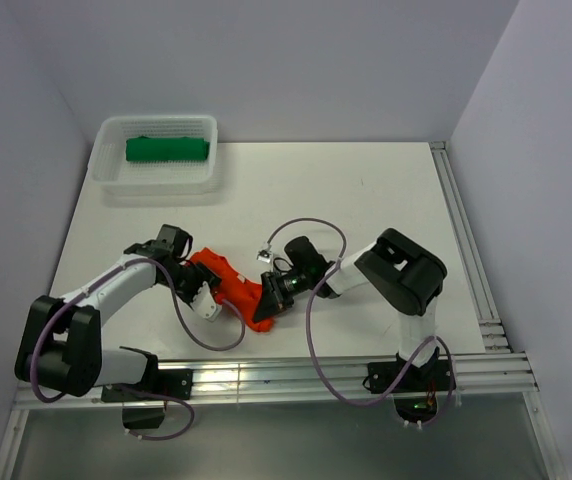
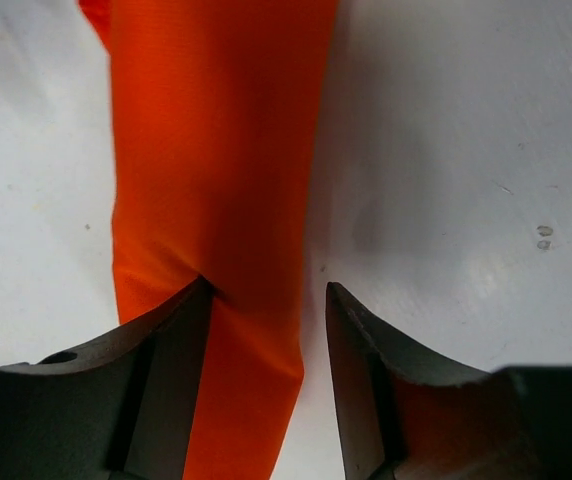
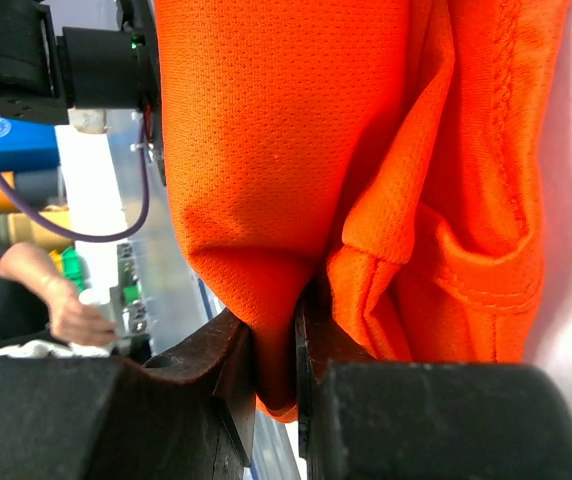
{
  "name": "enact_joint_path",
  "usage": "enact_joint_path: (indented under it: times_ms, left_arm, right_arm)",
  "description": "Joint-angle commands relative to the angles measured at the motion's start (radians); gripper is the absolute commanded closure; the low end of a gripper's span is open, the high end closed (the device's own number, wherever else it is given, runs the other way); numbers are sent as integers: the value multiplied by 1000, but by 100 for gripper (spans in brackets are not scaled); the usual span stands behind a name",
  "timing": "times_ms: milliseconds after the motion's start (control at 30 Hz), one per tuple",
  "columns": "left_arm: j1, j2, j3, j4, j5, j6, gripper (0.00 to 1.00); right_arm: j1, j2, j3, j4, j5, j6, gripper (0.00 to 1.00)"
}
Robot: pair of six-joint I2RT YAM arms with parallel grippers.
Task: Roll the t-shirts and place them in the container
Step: Roll the tshirt
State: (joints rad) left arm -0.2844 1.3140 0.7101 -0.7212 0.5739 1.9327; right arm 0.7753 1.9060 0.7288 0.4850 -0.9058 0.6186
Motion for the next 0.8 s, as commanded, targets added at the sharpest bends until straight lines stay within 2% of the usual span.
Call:
enact_joint_path:
  times_ms: [0,133,267,533,767]
  left_arm:
    - [-25,21,-35,69,-46,43,45]
    - [-44,31,-80,161,-72,28,47]
    - [-45,34,-58,177,-48,-7,53]
    - [-45,42,41,83,-45,-41,55]
    - [-45,56,17,83,-78,-8,54]
  right_arm:
    - [-18,36,35,-121,-47,-34,100]
    - [-28,53,70,-195,-73,-82,100]
    - [-34,77,113,-273,-90,-128,100]
    - [-47,91,175,-422,-114,-206,100]
    - [-54,99,227,-522,-127,-253,100]
